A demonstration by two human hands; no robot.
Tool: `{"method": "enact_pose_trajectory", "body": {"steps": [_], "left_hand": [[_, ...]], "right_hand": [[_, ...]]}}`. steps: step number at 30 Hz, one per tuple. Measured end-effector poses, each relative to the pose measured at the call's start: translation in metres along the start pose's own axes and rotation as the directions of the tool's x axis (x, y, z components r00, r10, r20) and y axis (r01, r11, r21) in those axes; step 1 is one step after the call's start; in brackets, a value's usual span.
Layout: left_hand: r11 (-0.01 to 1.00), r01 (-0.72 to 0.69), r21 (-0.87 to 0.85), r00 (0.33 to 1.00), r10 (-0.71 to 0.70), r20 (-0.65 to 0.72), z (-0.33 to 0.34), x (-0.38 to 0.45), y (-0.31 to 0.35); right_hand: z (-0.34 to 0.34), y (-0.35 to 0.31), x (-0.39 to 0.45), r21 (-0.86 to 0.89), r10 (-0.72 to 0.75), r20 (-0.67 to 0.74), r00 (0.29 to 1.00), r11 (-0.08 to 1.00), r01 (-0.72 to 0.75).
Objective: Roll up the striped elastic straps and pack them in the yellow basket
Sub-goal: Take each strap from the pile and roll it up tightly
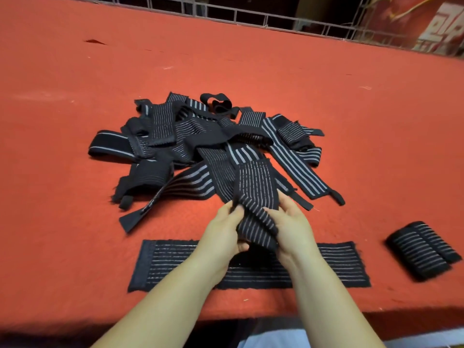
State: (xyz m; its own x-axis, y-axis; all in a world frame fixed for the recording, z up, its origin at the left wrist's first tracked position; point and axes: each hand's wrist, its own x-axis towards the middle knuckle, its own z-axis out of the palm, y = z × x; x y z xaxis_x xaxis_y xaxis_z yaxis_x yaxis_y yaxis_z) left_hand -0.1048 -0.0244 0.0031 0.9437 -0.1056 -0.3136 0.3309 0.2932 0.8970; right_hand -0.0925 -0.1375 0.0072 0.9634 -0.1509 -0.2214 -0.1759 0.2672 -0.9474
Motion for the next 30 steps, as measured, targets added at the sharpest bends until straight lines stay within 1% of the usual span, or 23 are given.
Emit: {"method": "enact_pose_trajectory", "body": {"steps": [3, 6, 8, 9, 10, 11, 12, 14, 15, 18, 20, 22, 24, 25, 26, 27, 28, 29, 30], "left_hand": [[0.999, 0.020, -0.048, 0.999, -0.022, -0.038, 0.007, 0.014, 0.006], [0.999, 0.041, -0.032, 0.997, -0.043, -0.065, 0.011, 0.026, 0.012], [0.994, 0.042, -0.096, 0.992, -0.053, -0.112, 0.010, 0.032, 0.016], [0.986, 0.040, -0.162, 0.988, -0.064, -0.142, 0.009, 0.035, 0.019], [0.973, 0.043, -0.226, 0.982, -0.083, -0.170, 0.008, 0.037, 0.022], [0.958, 0.053, -0.283, 0.976, -0.110, -0.189, 0.008, 0.038, 0.025], [0.944, 0.071, -0.323, 0.968, -0.144, -0.207, 0.008, 0.039, 0.026], [0.925, 0.104, -0.365, 0.952, -0.199, -0.234, 0.009, 0.038, 0.026], [0.919, 0.109, -0.380, 0.946, -0.213, -0.245, 0.010, 0.037, 0.025], [0.922, 0.063, -0.382, 0.940, -0.183, -0.288, 0.012, 0.039, 0.024], [0.929, 0.017, -0.371, 0.944, -0.137, -0.300, 0.010, 0.041, 0.026], [0.940, -0.029, -0.340, 0.950, -0.080, -0.302, 0.007, 0.040, 0.028], [0.947, -0.066, -0.314, 0.953, -0.034, -0.302, 0.004, 0.037, 0.031], [0.948, -0.078, -0.310, 0.955, -0.019, -0.297, 0.001, 0.036, 0.033], [0.947, -0.094, -0.307, 0.959, 0.002, -0.285, 0.000, 0.033, 0.035], [0.945, -0.114, -0.307, 0.963, 0.029, -0.267, -0.001, 0.030, 0.037], [0.942, -0.137, -0.307, 0.967, 0.060, -0.247, -0.002, 0.027, 0.040], [0.939, -0.161, -0.304, 0.969, 0.091, -0.231, -0.002, 0.023, 0.043], [0.937, -0.187, -0.294, 0.968, 0.124, -0.219, -0.002, 0.019, 0.048]], "right_hand": [[0.011, 0.013, -0.003, -0.218, -0.156, -0.029, 0.987, 0.965, 0.147], [0.015, 0.016, -0.004, -0.409, -0.219, 0.019, 0.976, 0.889, 0.208], [0.013, 0.013, 0.001, -0.560, -0.319, 0.020, 0.948, 0.781, 0.275], [0.010, 0.009, 0.007, -0.649, -0.385, 0.017, 0.923, 0.698, 0.303], [0.006, 0.003, 0.014, -0.727, -0.437, 0.011, 0.899, 0.614, 0.307], [0.003, -0.004, 0.022, -0.797, -0.461, 0.001, 0.887, 0.535, 0.279], [0.002, -0.012, 0.030, -0.857, -0.453, -0.003, 0.891, 0.460, 0.231], [0.007, -0.025, 0.045, -0.934, -0.383, 0.003, 0.924, 0.330, 0.140], [0.010, -0.027, 0.055, -0.945, -0.344, 0.000, 0.939, 0.308, 0.113], [0.018, -0.028, 0.074, -0.945, -0.283, -0.045, 0.958, 0.323, 0.050], [0.017, -0.025, 0.085, -0.924, -0.292, -0.098, 0.951, 0.381, 0.022], [0.011, -0.022, 0.096, -0.885, -0.293, -0.164, 0.942, 0.465, -0.010], [0.000, -0.020, 0.106, -0.855, -0.250, -0.236, 0.939, 0.512, -0.079], [-0.006, -0.019, 0.111, -0.854, -0.234, -0.264, 0.936, 0.508, -0.114], [-0.011, -0.018, 0.113, -0.866, -0.235, -0.284, 0.930, 0.479, -0.144], [-0.015, -0.018, 0.112, -0.891, -0.274, -0.287, 0.918, 0.427, -0.151], [-0.016, -0.019, 0.109, -0.915, -0.340, -0.264, 0.903, 0.385, -0.122], [-0.014, -0.019, 0.103, -0.920, -0.417, -0.216, 0.883, 0.390, -0.041], [-0.010, -0.020, 0.093, -0.905, -0.475, -0.156, 0.866, 0.421, 0.068]]}}
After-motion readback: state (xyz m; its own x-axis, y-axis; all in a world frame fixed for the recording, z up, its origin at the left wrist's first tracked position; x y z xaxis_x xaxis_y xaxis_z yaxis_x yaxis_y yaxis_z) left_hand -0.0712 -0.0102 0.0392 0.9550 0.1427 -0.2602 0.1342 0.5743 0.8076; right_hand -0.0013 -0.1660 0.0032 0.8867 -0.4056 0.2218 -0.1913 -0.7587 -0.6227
